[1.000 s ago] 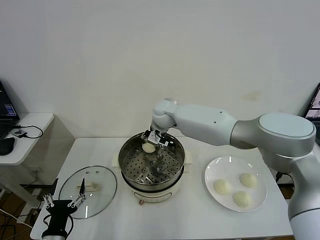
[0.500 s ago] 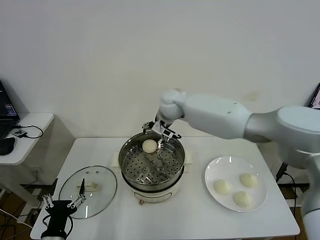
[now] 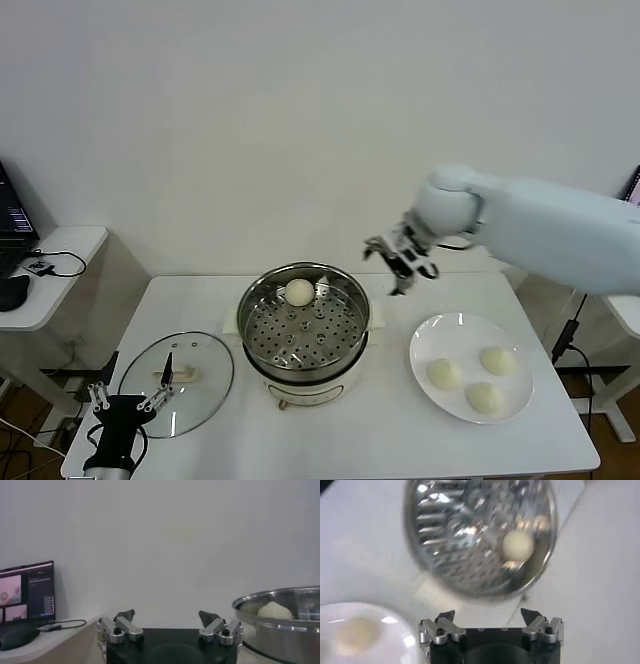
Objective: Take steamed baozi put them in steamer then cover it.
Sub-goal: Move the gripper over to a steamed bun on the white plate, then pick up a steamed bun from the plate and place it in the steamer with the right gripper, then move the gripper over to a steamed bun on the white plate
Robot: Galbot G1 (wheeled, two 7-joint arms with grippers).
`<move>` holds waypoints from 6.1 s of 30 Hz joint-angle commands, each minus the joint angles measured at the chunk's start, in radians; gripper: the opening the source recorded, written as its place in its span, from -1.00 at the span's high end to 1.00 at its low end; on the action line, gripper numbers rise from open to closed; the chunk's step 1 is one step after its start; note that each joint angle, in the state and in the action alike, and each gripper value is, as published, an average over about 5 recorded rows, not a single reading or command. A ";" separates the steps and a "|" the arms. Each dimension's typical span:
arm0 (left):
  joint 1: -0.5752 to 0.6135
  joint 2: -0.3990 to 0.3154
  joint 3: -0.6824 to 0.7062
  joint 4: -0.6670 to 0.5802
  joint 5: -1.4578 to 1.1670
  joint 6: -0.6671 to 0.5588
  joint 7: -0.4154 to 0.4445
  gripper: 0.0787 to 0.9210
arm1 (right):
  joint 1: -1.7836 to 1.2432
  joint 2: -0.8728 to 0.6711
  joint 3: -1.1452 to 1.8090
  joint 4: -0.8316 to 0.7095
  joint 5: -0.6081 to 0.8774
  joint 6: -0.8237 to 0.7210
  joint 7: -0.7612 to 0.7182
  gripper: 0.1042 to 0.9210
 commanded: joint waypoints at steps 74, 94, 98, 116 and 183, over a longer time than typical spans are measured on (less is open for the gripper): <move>-0.005 -0.002 -0.001 0.008 0.012 0.004 -0.001 -0.77 | -0.479 -0.132 0.391 -0.076 -0.100 -0.103 0.029 -0.26; -0.029 0.013 0.014 0.014 0.006 0.005 -0.003 -0.77 | 0.078 0.312 0.102 -0.082 0.360 -0.317 0.134 -0.28; -0.029 0.016 0.002 0.014 0.002 0.005 -0.003 -0.77 | 0.024 0.450 0.095 -0.156 0.375 -0.340 0.166 -0.28; -0.039 -0.002 -0.005 0.007 0.001 0.006 -0.001 -0.77 | -0.182 0.778 0.065 -0.374 0.318 -0.393 0.240 -0.29; -0.031 0.006 0.028 0.025 0.017 0.006 -0.002 -0.77 | -0.687 -0.501 0.463 0.223 -0.259 -0.022 -0.098 -0.76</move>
